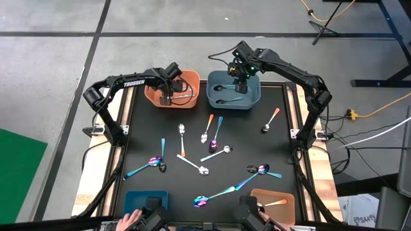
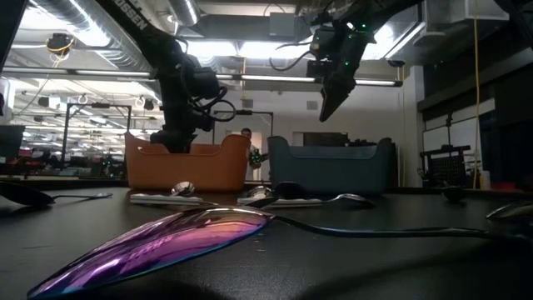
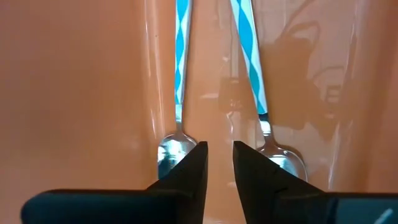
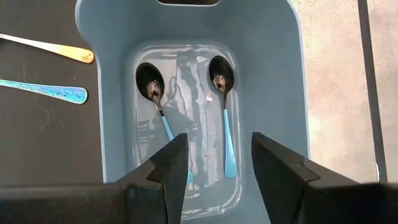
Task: Sort silverware by color (type)
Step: Put the blue spoon into the top blue bin
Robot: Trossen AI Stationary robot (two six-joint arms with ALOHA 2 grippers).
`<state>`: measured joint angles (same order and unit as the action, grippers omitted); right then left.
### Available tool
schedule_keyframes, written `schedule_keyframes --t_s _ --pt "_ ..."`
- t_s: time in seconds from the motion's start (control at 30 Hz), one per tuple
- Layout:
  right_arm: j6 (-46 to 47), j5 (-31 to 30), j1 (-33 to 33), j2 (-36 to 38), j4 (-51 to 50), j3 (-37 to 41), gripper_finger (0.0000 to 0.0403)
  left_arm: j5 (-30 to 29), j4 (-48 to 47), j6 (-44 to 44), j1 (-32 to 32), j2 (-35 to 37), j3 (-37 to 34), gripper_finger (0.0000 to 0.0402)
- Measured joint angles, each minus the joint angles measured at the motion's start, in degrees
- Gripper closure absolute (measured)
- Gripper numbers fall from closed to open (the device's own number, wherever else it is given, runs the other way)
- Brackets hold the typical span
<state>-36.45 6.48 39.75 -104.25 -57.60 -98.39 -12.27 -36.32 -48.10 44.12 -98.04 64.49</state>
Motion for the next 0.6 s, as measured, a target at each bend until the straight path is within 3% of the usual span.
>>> schedule_keyframes --t_s 0.6 --pt "0.1 0.1 0.0 0.0 -4.1 0.0 0.0237 -0.6 0.0 0.0 -2.1 0.5 0.0 0.0331"
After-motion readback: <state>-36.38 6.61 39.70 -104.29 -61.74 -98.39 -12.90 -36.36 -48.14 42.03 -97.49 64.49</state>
